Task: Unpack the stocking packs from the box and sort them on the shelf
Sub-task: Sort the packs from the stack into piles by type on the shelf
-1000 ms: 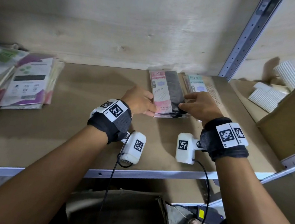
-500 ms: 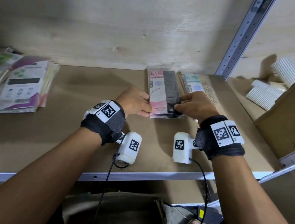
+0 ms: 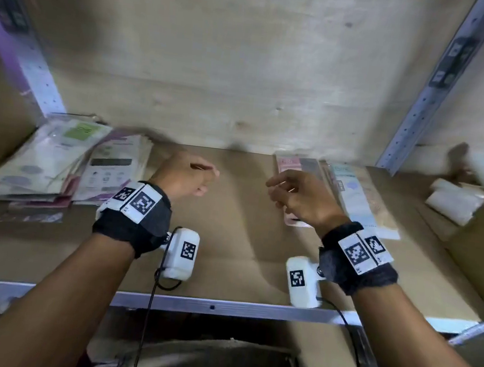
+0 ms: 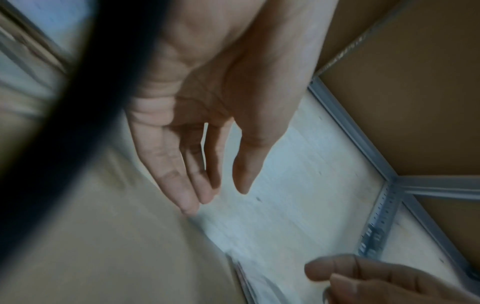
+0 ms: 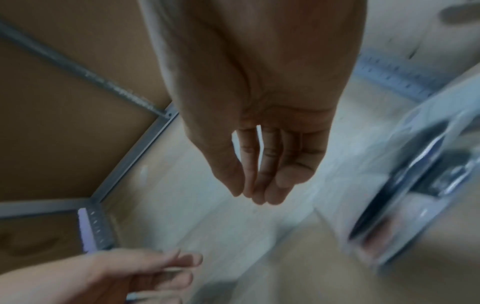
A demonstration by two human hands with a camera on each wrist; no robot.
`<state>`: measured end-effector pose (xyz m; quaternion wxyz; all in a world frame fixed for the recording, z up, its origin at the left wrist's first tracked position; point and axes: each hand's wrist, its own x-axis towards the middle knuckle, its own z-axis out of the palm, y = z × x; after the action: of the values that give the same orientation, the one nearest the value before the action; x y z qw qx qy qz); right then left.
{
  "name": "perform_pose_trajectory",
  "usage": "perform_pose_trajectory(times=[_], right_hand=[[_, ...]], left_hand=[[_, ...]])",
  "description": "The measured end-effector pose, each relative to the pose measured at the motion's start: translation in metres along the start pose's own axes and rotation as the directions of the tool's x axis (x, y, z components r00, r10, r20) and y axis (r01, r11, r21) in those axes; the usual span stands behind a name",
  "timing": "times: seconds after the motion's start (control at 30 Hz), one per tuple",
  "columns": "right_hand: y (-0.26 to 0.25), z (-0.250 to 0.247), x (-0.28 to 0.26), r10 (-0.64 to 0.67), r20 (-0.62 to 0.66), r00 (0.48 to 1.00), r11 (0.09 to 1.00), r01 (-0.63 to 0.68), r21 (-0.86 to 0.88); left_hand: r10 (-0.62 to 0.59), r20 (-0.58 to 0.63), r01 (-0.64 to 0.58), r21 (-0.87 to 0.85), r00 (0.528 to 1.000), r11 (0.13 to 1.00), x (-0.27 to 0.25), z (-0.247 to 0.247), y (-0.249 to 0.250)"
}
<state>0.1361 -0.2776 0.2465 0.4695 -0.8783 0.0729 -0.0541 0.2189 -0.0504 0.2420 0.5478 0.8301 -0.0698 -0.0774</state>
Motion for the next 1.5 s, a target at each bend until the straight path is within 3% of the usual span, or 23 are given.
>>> perform_pose_trajectory(times=[0.2, 0.33, 0.53, 0.67, 0.83, 0.9, 1.0, 1.1, 1.23, 1.33, 1.4, 1.5], right_hand=[[-0.056, 0.082, 0.031, 0.009, 0.249, 0.968, 1.0, -0.009, -0.001], [-0.089, 0.144, 0.058, 0.045, 0.349, 0.936, 0.998, -0.055, 0.017], [-0.12, 0.225, 0.088, 0.138, 0.351, 0.926, 0.987, -0.156, 0.024], [-0.12, 0.248, 0.096, 0.12, 0.331, 0.936, 0.991, -0.094, -0.093], [-0.117, 0.228, 0.093, 0.18, 0.368, 0.912, 0.968, -0.099, -0.229], [-0.112, 0.21, 0.084, 0.186, 0.406, 0.895, 0.973, -0.109, -0.206], [-0.107, 0.178, 0.064, 0.107, 0.469, 0.876, 0.978, -0.177, 0.108], [-0.103, 0.143, 0.041, -0.003, 0.391, 0.92, 0.979, -0.078, 0.19], [-0.096, 0.101, 0.012, -0.239, 0.253, 0.937, 0.97, 0.22, 0.1], [-0.081, 0.075, -0.001, -0.381, 0.226, 0.897, 0.892, 0.42, -0.165], [-0.068, 0.061, -0.007, -0.376, 0.263, 0.889, 0.845, 0.445, -0.296], [-0.048, 0.04, -0.017, -0.239, 0.349, 0.906, 0.9, 0.342, -0.272]], left_hand=[[-0.037, -0.097, 0.047, 0.099, 0.995, 0.994, -0.021, -0.086, -0.024], [-0.03, -0.211, 0.07, 0.186, 0.977, 0.98, -0.034, -0.134, -0.038], [-0.072, -0.341, 0.131, 0.155, 0.937, 0.979, -0.044, -0.171, -0.053], [-0.075, -0.341, 0.141, 0.173, 0.937, 0.975, -0.044, -0.179, -0.056], [-0.011, -0.397, 0.116, 0.242, 0.918, 0.963, -0.042, -0.178, -0.05], [-0.002, -0.4, 0.103, 0.229, 0.916, 0.968, -0.043, -0.168, -0.044], [-0.096, -0.31, 0.103, 0.005, 0.946, 0.995, -0.041, -0.148, -0.039], [-0.22, -0.16, 0.165, -0.299, 0.962, 0.94, -0.038, -0.126, -0.032], [-0.207, 0.013, 0.186, -0.498, 0.978, 0.847, -0.038, -0.098, -0.016], [-0.198, 0.051, 0.192, -0.557, 0.979, 0.808, -0.035, -0.076, -0.007], [-0.185, 0.07, 0.19, -0.592, 0.98, 0.783, -0.034, -0.061, -0.006], [-0.119, 0.117, 0.165, -0.586, 0.986, 0.794, -0.032, -0.042, -0.011]])
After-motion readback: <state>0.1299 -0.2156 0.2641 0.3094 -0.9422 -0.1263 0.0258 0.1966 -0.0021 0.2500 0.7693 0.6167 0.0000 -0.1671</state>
